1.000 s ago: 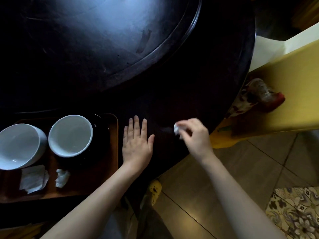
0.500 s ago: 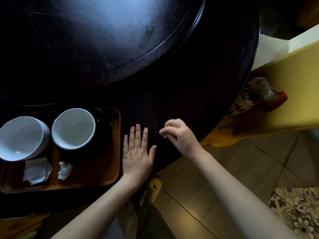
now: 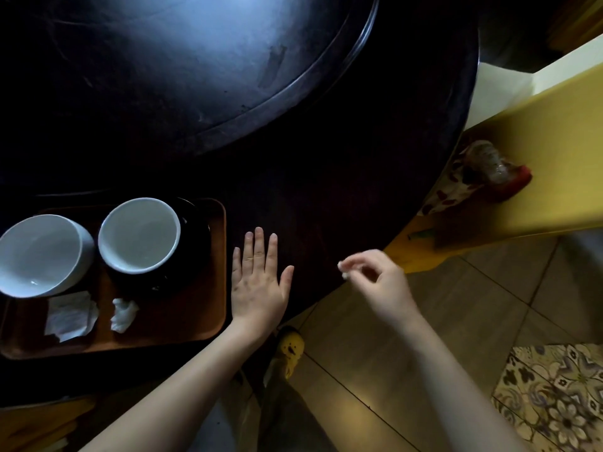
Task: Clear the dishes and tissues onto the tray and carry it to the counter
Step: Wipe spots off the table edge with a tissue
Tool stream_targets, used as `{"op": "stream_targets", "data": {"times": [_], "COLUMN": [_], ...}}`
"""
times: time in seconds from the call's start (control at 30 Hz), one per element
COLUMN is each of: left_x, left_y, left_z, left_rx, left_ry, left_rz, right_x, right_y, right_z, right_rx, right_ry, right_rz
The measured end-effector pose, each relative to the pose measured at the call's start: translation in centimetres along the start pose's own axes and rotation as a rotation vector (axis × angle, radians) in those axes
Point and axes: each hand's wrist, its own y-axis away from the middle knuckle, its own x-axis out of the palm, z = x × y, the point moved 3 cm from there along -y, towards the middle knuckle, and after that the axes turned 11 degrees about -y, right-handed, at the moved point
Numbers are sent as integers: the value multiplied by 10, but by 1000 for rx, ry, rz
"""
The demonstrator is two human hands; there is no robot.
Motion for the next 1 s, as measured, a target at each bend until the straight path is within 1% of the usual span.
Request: {"op": "stream_targets", "data": {"times": [0.03, 0.07, 0.1, 0.17, 0.3, 0.4, 0.47, 0.57, 0.67, 0.73, 0.8, 0.9, 1.0], "left_x": [0, 0, 0, 0, -4, -7, -7, -8, -12, -14, -18, -37, -51], "left_y": [0, -1, -1, 0, -1, -1, -1, -1, -1, 0, -3, -5, 6], "left_z": [0, 0, 1, 1, 0, 0, 0, -1, -1, -1, 1, 8, 17], "left_rx": [-1, -1, -1, 1, 7, 14, 21, 21, 24, 36, 58, 134, 215], "left_ry": [-1, -3, -5, -5, -14, -4, 5, 8, 28, 61, 74, 30, 23], "left_rz": [1, 5, 10, 23, 60, 87, 92, 95, 99, 134, 189, 241, 246], "right_x": [-5, -7, -6, 5, 37, 42, 39, 38, 44, 49, 51, 52, 61], "right_y": [-9, -20, -32, -57, -84, -66, -37, 9, 40, 53, 57, 50, 39], "right_z": [0, 1, 4, 11, 17, 15, 12, 5, -7, -13, -12, 2, 20], "right_rx": [6, -7, -37, -119, -236, -301, -316, -266, -114, 13, 98, 134, 120], "right_ry": [-19, 10, 54, 112, 236, 338, 360, 347, 307, 200, 76, -28, -32], "right_rz": [-95, -153, -174, -140, 7, 34, 56, 42, 17, -9, -69, -124, -96]}}
